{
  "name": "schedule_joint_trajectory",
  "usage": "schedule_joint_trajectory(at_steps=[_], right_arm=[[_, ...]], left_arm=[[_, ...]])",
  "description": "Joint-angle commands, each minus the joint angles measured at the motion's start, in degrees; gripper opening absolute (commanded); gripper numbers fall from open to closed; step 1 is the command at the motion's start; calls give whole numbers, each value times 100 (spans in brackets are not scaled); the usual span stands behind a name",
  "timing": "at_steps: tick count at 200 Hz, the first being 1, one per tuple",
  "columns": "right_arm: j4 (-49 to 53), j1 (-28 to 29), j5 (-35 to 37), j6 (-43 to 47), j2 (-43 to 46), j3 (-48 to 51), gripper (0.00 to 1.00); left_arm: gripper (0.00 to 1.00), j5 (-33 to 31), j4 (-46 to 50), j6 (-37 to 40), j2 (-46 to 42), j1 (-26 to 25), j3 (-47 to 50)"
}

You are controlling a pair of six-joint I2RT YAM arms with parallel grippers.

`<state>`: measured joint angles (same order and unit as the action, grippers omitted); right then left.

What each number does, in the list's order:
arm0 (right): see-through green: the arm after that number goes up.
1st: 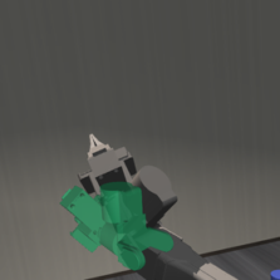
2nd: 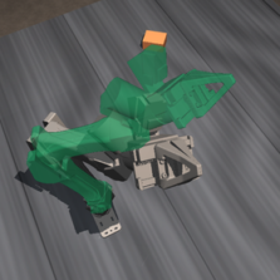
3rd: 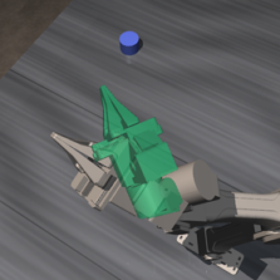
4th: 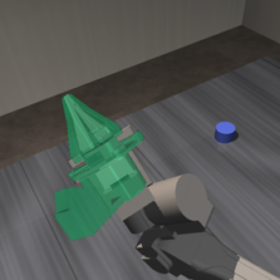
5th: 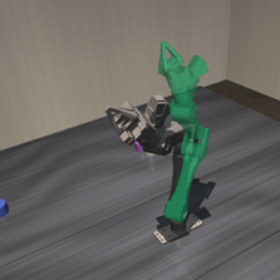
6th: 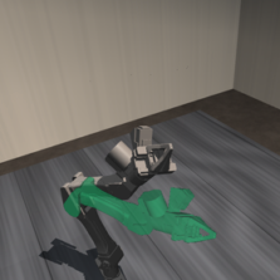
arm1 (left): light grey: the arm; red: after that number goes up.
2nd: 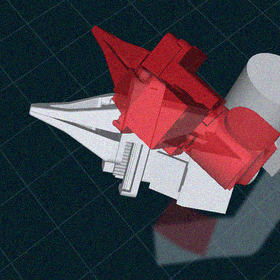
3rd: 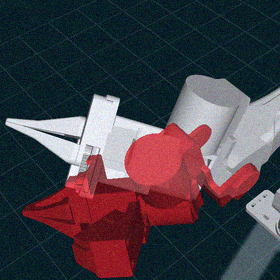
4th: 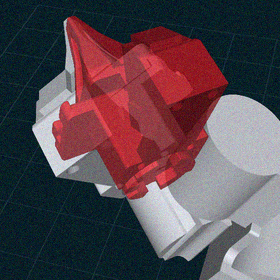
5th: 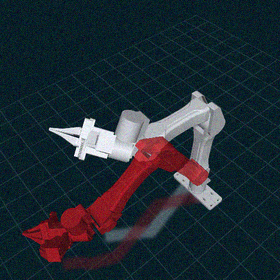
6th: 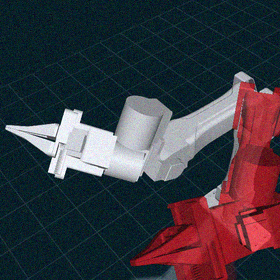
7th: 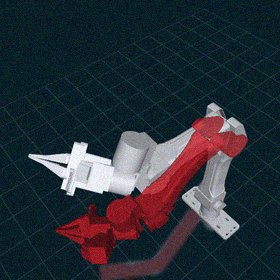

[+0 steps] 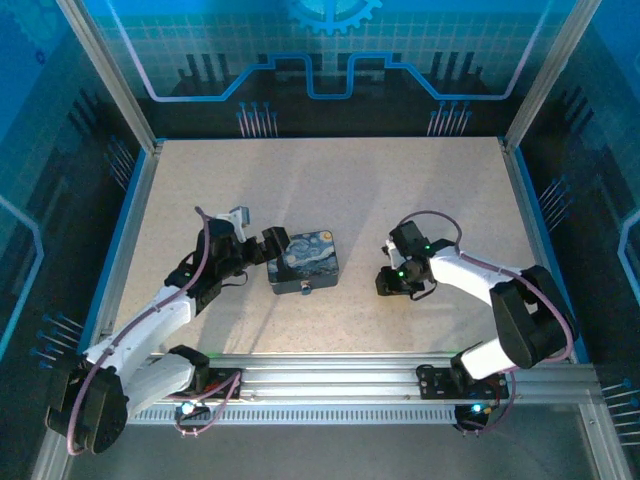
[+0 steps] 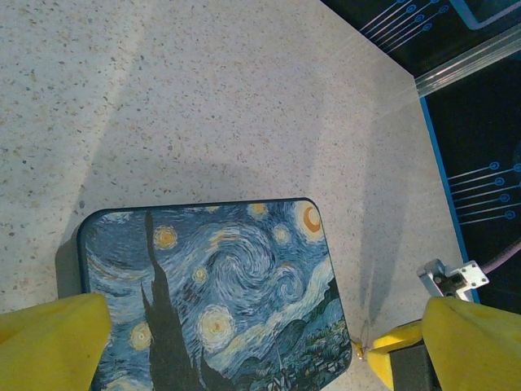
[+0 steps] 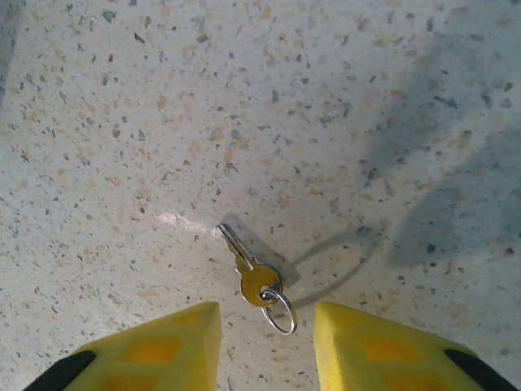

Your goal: Unlock a padlock with a key

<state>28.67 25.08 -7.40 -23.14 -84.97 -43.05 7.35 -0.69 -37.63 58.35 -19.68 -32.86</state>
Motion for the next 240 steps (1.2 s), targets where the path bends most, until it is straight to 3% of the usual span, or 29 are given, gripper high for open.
schedule_joint_trajectory(at_steps=[1,138,163,207,240], right_arm=[[-1,89,-139,-51,-116,-165,34],[61,118,-51,-147,-424,-169,26],[19,118,-38,-193,-442,-171,20],[-184,112,-80,-426,-251,-34,0],[-813,52,-493,-864,144,296,0]], left_arm=[[99,-32,-72,-112,26,-36,20],[99,-59,-20,-115,44,-36,-1],[99,-59,-10,-105,45,-36,-31],[99,50,-10,-197,60,-36,-145],[99,266,-116,-507,88,-36,-236]])
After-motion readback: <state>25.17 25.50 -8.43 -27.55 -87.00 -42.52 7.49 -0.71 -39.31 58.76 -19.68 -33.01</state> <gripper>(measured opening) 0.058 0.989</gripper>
